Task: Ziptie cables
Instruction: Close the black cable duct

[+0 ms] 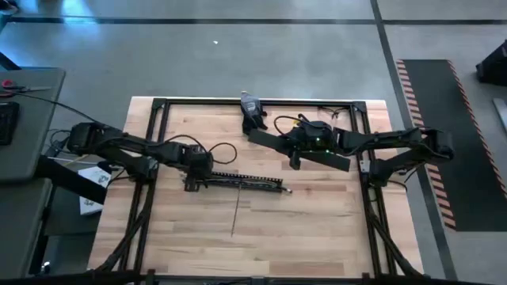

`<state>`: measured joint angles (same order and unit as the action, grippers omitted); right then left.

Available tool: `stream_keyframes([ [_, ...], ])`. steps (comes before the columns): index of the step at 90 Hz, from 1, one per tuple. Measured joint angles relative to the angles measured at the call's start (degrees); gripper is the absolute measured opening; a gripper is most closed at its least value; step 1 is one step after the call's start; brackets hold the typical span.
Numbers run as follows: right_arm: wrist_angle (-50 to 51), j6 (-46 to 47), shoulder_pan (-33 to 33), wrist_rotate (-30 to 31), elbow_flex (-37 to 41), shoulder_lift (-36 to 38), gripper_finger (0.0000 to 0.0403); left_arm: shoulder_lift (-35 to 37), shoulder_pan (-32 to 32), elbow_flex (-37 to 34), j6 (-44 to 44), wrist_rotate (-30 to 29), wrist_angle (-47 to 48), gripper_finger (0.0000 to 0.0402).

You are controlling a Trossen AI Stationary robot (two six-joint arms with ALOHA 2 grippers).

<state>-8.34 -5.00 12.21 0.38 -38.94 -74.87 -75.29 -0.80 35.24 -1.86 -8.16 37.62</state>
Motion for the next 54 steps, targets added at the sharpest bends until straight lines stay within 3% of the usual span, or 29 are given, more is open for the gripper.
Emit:
stream_keyframes([
  [27, 0.0, -0.6, 0.0, 0.0, 0.0, 0.0, 0.0214, 1.2, 0.0, 7.5, 2.3, 4.1, 1.7, 0.0128],
  [40, 0.0, -1.1, 0.0, 0.0, 0.0, 0.0, 0.0214, 1.0, 0.0, 8.5, 4.0, 5.7, -10.5, 0.0155],
  [54, -0.1, -1.3, 0.0, 0.0, 0.0, 0.0, 0.0213, -3.9, 0.0, 8.5, 2.9, 5.5, -23.9, 0.0158],
])
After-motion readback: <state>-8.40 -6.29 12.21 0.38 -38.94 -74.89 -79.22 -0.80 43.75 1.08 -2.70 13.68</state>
